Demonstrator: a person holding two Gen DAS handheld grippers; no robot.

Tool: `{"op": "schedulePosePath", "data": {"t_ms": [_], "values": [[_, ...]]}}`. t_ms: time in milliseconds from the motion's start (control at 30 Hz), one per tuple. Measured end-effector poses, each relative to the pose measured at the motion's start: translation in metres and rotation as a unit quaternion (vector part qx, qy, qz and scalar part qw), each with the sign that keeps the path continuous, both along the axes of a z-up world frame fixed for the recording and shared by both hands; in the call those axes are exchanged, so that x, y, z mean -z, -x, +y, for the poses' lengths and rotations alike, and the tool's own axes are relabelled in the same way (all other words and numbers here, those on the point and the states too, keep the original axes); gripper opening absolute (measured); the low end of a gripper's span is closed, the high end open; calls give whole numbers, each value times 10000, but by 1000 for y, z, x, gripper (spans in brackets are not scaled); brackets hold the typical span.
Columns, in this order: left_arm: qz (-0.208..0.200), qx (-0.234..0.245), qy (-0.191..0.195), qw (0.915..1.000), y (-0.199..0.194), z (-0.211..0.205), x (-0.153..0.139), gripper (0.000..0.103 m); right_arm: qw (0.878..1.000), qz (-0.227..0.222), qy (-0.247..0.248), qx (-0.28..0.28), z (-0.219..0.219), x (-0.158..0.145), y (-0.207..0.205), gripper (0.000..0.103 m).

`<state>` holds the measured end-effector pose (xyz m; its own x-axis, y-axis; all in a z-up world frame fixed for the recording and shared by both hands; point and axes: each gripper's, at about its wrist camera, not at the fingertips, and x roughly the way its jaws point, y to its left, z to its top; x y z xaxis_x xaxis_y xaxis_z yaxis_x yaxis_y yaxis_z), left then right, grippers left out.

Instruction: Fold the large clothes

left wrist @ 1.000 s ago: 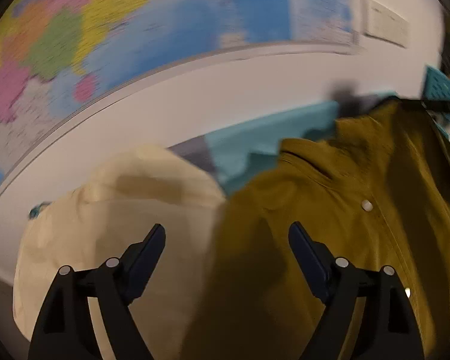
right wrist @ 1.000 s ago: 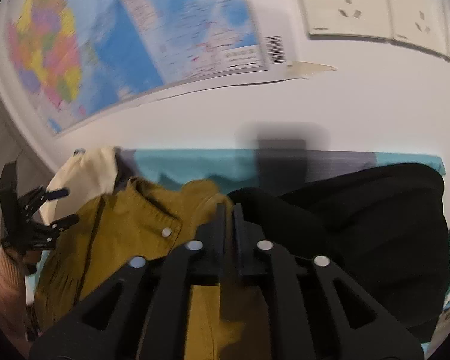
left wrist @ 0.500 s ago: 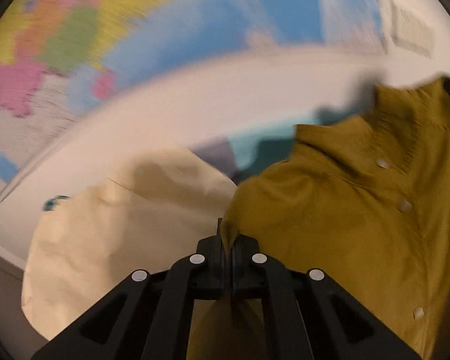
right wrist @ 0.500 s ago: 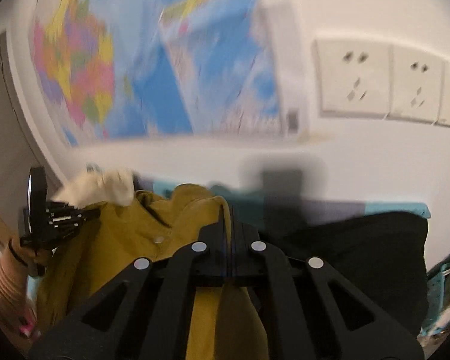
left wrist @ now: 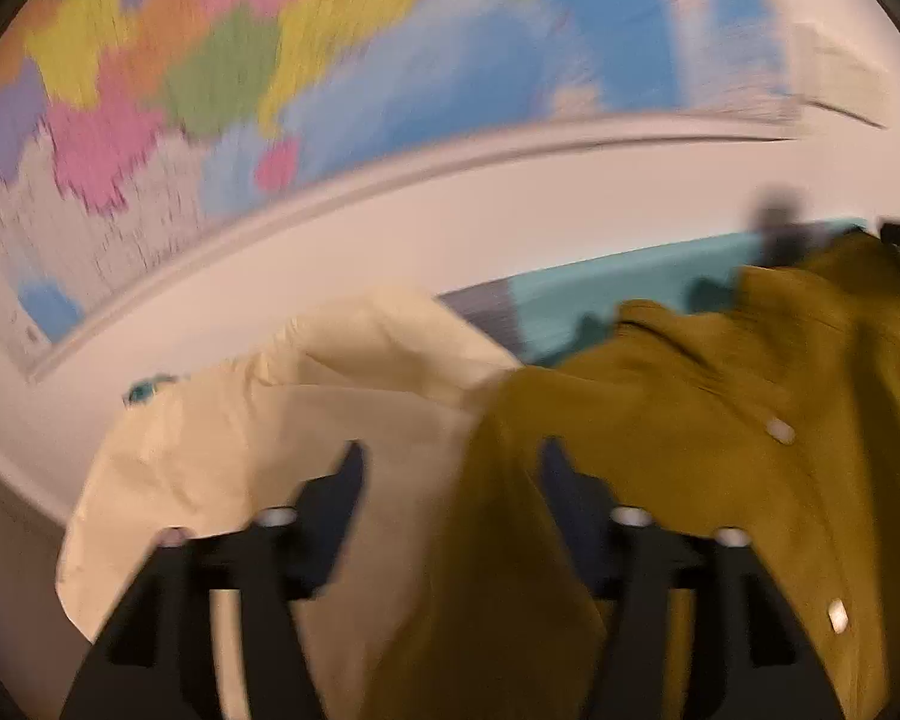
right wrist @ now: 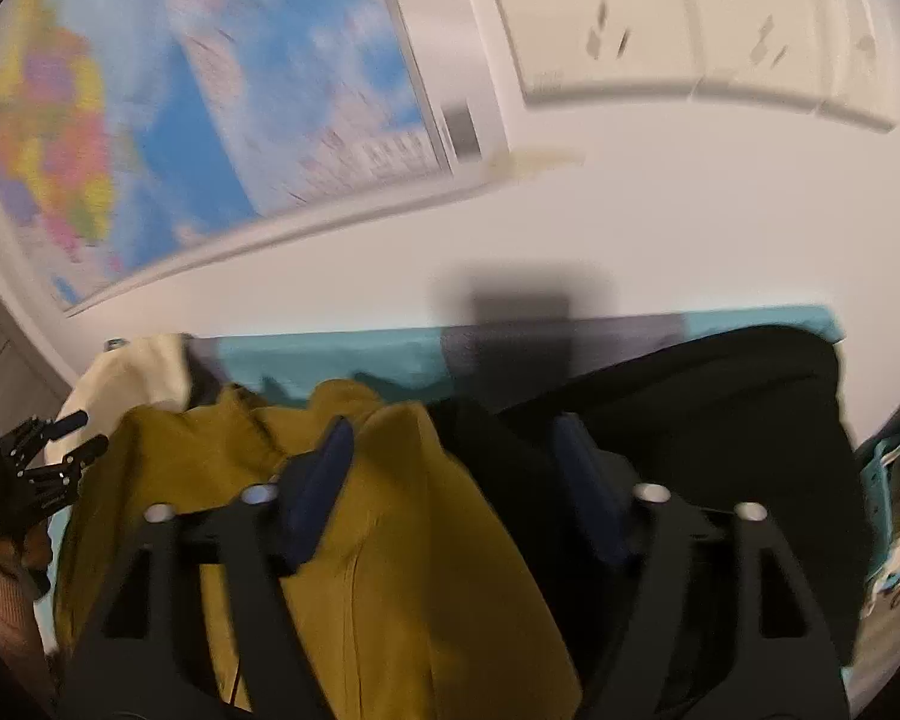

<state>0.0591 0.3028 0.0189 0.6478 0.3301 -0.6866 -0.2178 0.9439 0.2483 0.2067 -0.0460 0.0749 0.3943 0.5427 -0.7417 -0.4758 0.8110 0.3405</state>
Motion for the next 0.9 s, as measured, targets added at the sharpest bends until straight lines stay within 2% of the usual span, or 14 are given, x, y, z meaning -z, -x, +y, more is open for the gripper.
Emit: {"op": "schedulePosePath", "data": {"t_ms": [100,167,300,367,467,500,533,567,633,700,800,833,900], "values": [[-169,431,-205,9987,44,-20,-12,70,9996,-133,25,-245,-30,-20,32,80],[-200,589,-96,9980,61,-35,-17,70,9987,-201,231,-400,-60,-25,69,82],[-200,871,174,9959,87,-53,-5,71,9967,58,557,-590,-109,-12,132,83],[-158,908,211,9955,90,-63,5,74,9927,186,989,-667,-124,3,170,83],[-80,962,359,9947,86,-69,20,75,9866,402,1387,-764,-138,26,209,82],[-52,975,429,9943,83,-72,23,75,9847,407,1518,-751,-141,31,217,78],[-30,1000,483,9938,81,-75,25,75,9851,487,1481,-727,-145,35,221,45],[-12,1036,543,9931,77,-79,26,75,9888,657,1170,-657,-153,36,219,13],[14,1086,577,9924,73,-86,28,75,9910,582,1143,-391,-164,29,212,8],[18,1184,535,9915,70,-97,27,75,9952,469,858,-90,-181,9,198,6],[-36,1366,482,9895,69,-111,23,75,9979,217,140,588,-222,-29,173,7],[-55,1413,489,9887,69,-115,22,75,9964,218,-90,813,-235,-34,166,9],[-45,1491,541,9873,67,-121,23,75,9953,293,70,918,-244,-26,158,20]]}}
